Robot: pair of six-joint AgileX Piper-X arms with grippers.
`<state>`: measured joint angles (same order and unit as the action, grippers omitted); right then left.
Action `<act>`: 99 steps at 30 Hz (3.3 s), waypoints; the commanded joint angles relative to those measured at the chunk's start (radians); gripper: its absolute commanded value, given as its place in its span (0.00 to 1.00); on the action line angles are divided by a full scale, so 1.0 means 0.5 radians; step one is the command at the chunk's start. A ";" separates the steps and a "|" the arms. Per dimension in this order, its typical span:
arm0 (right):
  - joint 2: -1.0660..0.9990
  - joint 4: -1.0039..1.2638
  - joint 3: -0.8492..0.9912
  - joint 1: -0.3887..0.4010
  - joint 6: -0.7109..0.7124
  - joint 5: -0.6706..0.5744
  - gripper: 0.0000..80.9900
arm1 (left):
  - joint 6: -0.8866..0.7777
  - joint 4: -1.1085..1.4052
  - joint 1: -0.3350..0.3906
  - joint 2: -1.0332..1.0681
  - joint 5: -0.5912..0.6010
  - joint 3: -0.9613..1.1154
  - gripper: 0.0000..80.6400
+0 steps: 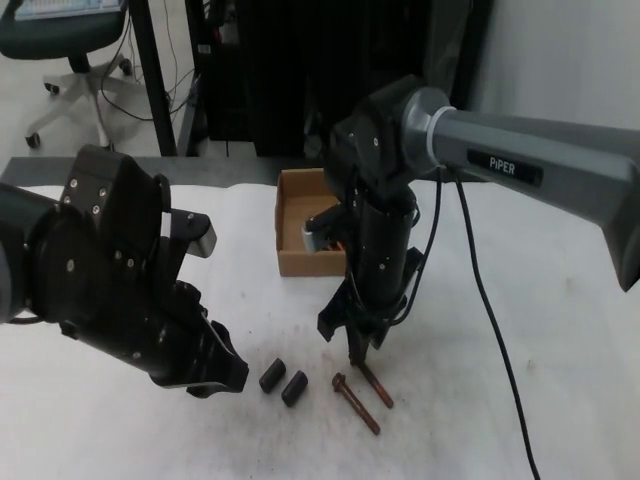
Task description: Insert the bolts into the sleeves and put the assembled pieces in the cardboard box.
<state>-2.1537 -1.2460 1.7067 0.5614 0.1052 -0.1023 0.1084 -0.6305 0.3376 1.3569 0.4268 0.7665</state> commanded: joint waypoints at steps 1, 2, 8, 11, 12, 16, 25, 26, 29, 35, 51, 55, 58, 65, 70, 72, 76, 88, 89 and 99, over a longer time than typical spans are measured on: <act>0.018 0.018 -0.025 -0.008 0.026 -0.002 0.41 | 0.009 -0.004 0.010 -0.008 -0.015 0.009 0.42; 0.018 0.033 -0.038 -0.008 0.035 -0.002 0.41 | 0.009 -0.004 0.009 -0.008 -0.015 0.013 0.42; 0.018 0.125 -0.152 -0.008 0.054 -0.002 0.41 | 0.009 -0.004 0.009 -0.008 -0.015 0.014 0.42; 0.018 0.168 -0.182 -0.008 0.054 -0.002 0.41 | 0.009 -0.004 0.009 -0.008 -0.015 0.014 0.42; 0.018 0.189 -0.185 -0.008 0.054 -0.002 0.41 | 0.009 -0.004 0.009 -0.008 -0.015 0.014 0.42; 0.018 0.283 -0.187 -0.008 0.054 -0.002 0.41 | 0.009 -0.004 0.009 -0.008 -0.015 0.019 0.42; 0.018 0.325 -0.187 -0.004 0.113 -0.017 0.01 | 0.009 -0.004 0.009 -0.008 -0.015 0.023 0.41; 0.018 0.325 -0.187 -0.004 0.112 -0.017 0.01 | 0.009 -0.004 0.009 -0.008 -0.015 0.023 0.41; 0.062 0.317 -0.187 -0.009 0.012 -0.017 0.01 | 0.009 -0.004 0.009 -0.008 -0.015 0.027 0.41; 0.391 0.454 -0.187 -0.112 -0.258 -0.109 0.01 | 0.009 0.095 0.079 0.006 -0.116 0.064 0.41; 1.067 0.310 -0.187 -0.428 -0.223 -0.123 0.01 | 0.009 -0.605 0.340 0.870 -0.523 0.951 0.41; 1.148 0.298 -0.187 -0.471 -0.210 -0.123 0.01 | 0.153 -0.554 0.367 0.907 -0.528 0.964 0.41; 1.177 0.298 -0.187 -0.496 -0.210 -0.134 0.01 | 0.190 -0.555 0.406 0.914 -0.599 0.964 0.41; 1.182 0.240 -0.187 -0.538 -0.210 -0.232 0.01 | 0.303 -0.555 0.451 0.946 -0.854 0.964 0.41; 1.182 0.241 -0.187 -0.537 -0.168 -0.245 0.01 | 0.324 -0.533 0.447 0.945 -0.988 0.964 0.41; 1.182 0.241 -0.187 -0.537 -0.168 -0.245 0.01 | 0.324 -0.505 0.447 0.956 -0.988 0.964 0.41; 1.182 0.241 -0.187 -0.537 -0.168 -0.245 0.01 | 0.324 -0.515 0.447 1.001 -0.899 0.964 0.41; 1.182 0.241 -0.187 -0.537 -0.164 -0.244 0.01 | 0.243 -0.483 0.452 1.071 -0.715 0.964 0.41; 1.182 0.241 -0.187 -0.537 -0.164 -0.244 0.01 | 0.243 -0.471 0.452 1.071 -0.715 0.964 0.41; 1.182 0.249 -0.187 -0.545 -0.164 -0.244 0.01 | 0.267 -0.519 0.452 1.104 -0.723 0.964 0.41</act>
<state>-1.5729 -1.1233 1.6097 0.2942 0.0171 -0.2084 0.2371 -0.8702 0.5596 1.9081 0.0624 1.2418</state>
